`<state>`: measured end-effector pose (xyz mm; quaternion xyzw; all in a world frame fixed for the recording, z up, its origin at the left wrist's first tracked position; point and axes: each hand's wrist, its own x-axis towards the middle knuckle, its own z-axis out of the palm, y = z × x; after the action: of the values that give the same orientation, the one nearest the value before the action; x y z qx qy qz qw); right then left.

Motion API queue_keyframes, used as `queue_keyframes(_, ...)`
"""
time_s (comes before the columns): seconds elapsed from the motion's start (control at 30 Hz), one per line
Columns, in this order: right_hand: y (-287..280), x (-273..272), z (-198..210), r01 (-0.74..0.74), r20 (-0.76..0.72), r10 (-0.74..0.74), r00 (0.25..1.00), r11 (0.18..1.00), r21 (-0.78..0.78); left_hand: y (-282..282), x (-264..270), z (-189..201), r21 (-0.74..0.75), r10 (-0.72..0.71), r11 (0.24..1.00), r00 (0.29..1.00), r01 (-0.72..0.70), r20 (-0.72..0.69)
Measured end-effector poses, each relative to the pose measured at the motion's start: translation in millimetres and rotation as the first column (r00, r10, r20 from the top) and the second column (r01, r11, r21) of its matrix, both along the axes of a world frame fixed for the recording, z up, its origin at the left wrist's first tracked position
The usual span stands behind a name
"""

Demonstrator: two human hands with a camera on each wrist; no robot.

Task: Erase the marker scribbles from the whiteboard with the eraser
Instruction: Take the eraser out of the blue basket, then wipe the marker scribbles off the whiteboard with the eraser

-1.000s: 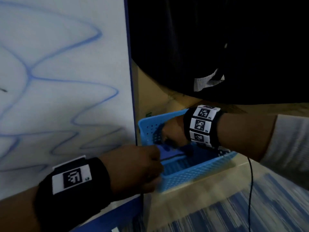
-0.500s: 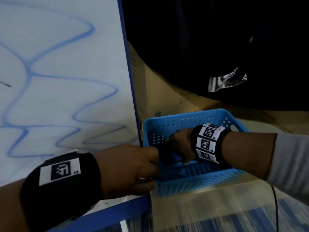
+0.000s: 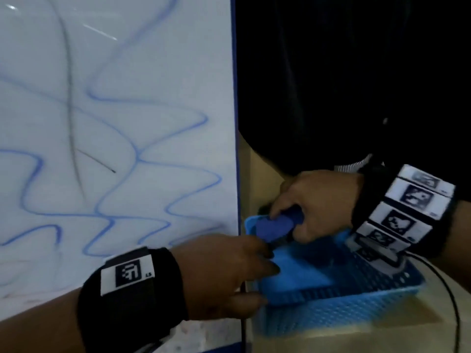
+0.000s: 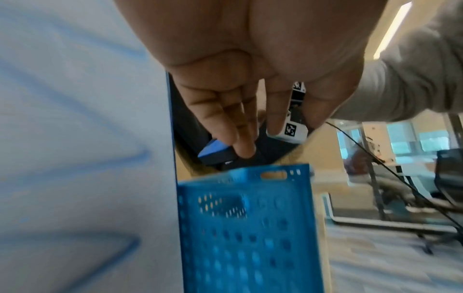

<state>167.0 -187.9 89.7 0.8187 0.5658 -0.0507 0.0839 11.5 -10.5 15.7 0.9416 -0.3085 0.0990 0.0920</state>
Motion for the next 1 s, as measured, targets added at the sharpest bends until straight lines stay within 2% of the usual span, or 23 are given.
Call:
queue_keyframes(0.1,-1,-21,47,-0.037,0.054,0.028,0.998,0.986,0.164,19,-14,46,0.017,0.067,0.997,0.984,-0.07,0.166)
queue_keyframes(0.23,0,-53,101,-0.103,0.17,0.051,0.984,0.943,0.316,51,-41,123,0.076,0.154,0.978,0.917,-0.195,0.367)
queue_keyframes(0.3,2,-66,119,-0.164,0.223,0.068,0.973,0.879,0.448,64,-54,159,0.065,0.164,0.974,0.866,-0.219,0.472)
queue_keyframes(0.37,10,-75,135,-0.246,0.301,0.072,0.951,0.767,0.593,78,-67,196,0.066,0.17,0.963,0.78,-0.261,0.602)
queue_keyframes(0.47,31,-78,158,-0.318,0.426,-0.026,0.905,0.622,0.715,105,-80,259,0.089,0.182,0.927,0.648,-0.363,0.739)
queue_keyframes(0.53,48,-73,177,-0.344,0.5,-0.122,0.858,0.587,0.733,123,-86,301,0.086,0.239,0.873,0.574,-0.481,0.783)
queue_keyframes(0.63,72,-66,200,-0.31,0.53,-0.272,0.803,0.568,0.762,146,-93,348,0.05,0.38,0.75,0.492,-0.66,0.783)
queue_keyframes(0.73,81,-63,192,-0.305,0.564,-0.322,0.76,0.59,0.748,168,-99,365,0.062,0.474,0.68,0.503,-0.73,0.722)
queue_keyframes(0.83,70,-60,138,-0.317,0.579,-0.328,0.747,0.589,0.743,186,-101,363,0.064,0.518,0.672,0.531,-0.737,0.67)
queue_keyframes(0.9,61,-59,105,-0.325,0.609,-0.303,0.733,0.63,0.705,197,-101,358,0.077,0.492,0.687,0.539,-0.723,0.683)
queue_keyframes(0.97,60,-54,107,-0.351,0.645,-0.286,0.708,0.65,0.674,207,-99,355,0.074,0.471,0.71,0.551,-0.7,0.689)
queue_keyframes(1.0,62,-52,120,-0.349,0.636,-0.305,0.709,0.631,0.693,210,-98,355,0.067,0.467,0.723,0.558,-0.688,0.686)
